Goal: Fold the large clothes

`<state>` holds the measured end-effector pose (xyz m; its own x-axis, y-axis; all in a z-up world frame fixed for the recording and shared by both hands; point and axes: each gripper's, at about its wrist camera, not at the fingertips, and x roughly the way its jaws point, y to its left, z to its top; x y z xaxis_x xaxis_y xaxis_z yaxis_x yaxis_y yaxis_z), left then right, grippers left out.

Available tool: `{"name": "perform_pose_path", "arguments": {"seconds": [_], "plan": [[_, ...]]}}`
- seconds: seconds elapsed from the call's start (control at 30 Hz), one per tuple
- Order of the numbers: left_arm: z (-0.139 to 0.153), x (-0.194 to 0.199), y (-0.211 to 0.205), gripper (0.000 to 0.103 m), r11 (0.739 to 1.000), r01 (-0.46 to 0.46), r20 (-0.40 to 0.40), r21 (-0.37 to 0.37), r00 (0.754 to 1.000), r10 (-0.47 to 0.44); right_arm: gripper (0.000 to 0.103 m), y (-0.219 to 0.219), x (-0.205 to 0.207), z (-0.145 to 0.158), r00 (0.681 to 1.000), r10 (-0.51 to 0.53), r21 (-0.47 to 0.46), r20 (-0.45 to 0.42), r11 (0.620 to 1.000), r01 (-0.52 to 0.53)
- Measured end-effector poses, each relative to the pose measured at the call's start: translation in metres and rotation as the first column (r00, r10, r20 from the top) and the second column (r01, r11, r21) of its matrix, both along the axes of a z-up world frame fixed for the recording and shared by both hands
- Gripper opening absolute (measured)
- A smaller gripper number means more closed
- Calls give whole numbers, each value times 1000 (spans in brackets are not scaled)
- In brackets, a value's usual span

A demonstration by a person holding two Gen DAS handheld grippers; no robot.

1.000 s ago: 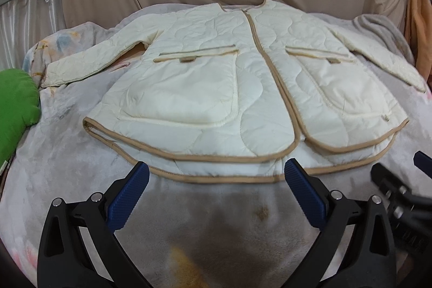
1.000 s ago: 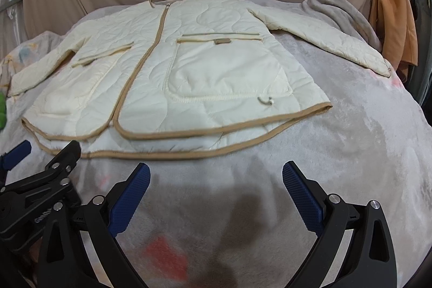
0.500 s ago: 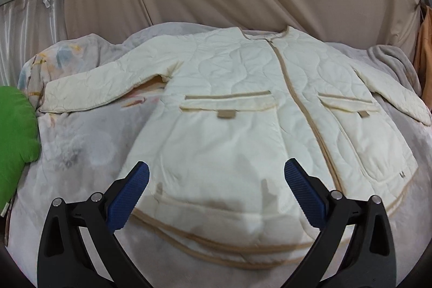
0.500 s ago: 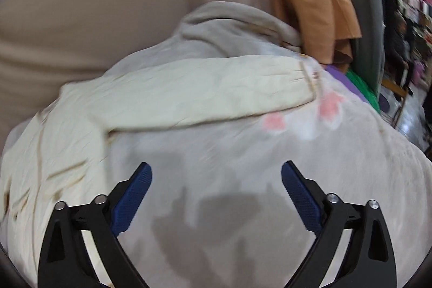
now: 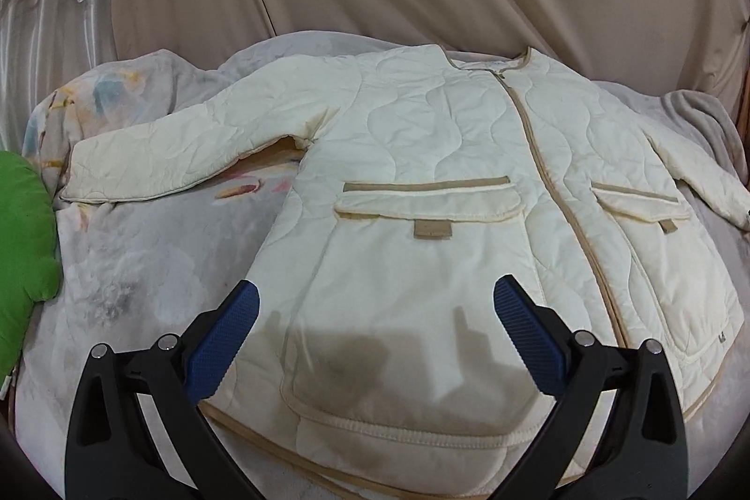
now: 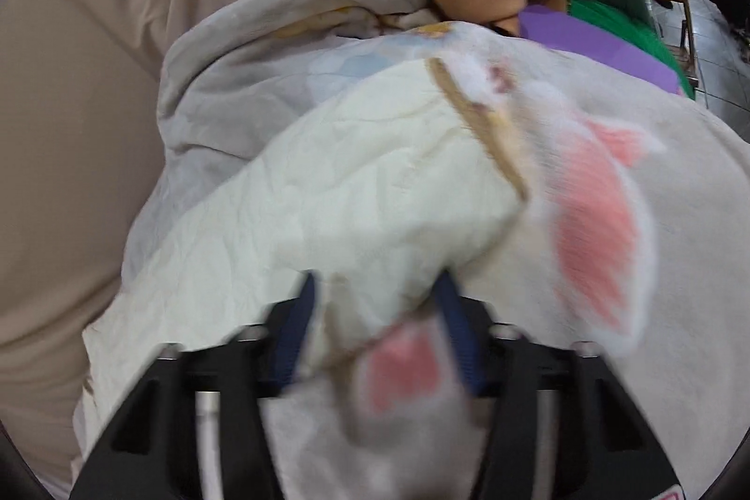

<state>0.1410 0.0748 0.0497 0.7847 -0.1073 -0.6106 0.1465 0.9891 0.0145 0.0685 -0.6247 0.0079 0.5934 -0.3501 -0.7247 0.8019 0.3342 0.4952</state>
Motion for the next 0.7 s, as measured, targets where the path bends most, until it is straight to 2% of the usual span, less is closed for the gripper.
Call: {"name": "perform_pose_path", "arguments": {"seconds": [0.03, 0.13, 0.2, 0.27, 0.33, 0.4, 0.5, 0.53, 0.63, 0.7], "plan": [[2, 4, 2, 98, 1000, 6, -7, -12, 1000, -6, 10, 6, 13, 13, 1000, 12, -42, -13, 999, -12], [6, 13, 6, 98, 1000, -6, -4, -20, 1000, 5, 6, 46, 63, 66, 988, 146, -173, 40, 975, -137], [10, 19, 7, 98, 1000, -17, 10, -15, 1000, 17, 5, 93, 104, 105, 955, 287, -261, 79, 930, -258], [15, 24, 7, 98, 1000, -18, 22, -25, 1000, 19, 4, 152, 145, 137, 888, 450, -340, 96, 853, -396], [22, 29, 7, 98, 999, -16, 38, -39, 999, 18, 2, 224, 189, 157, 783, 616, -402, 82, 740, -540], [30, 34, 5, 98, 998, -10, 51, -54, 999, 13, 1, 300, 230, 161, 652, 756, -426, 57, 609, -669], [40, 46, 4, 98, 996, 9, 56, -86, 998, -4, 1, 400, 278, 140, 495, 868, -421, -43, 434, -796], [43, 51, 4, 98, 995, 15, 56, -98, 998, -9, 1, 431, 292, 127, 458, 884, -414, -91, 384, -825], [46, 67, 4, 98, 991, 30, 38, -131, 999, -26, 12, 493, 311, 88, 356, 918, -356, -173, 279, -892], [45, 78, 2, 98, 987, 46, 12, -155, 999, -45, 16, 511, 298, 72, 308, 933, -326, -185, 238, -915]]}}
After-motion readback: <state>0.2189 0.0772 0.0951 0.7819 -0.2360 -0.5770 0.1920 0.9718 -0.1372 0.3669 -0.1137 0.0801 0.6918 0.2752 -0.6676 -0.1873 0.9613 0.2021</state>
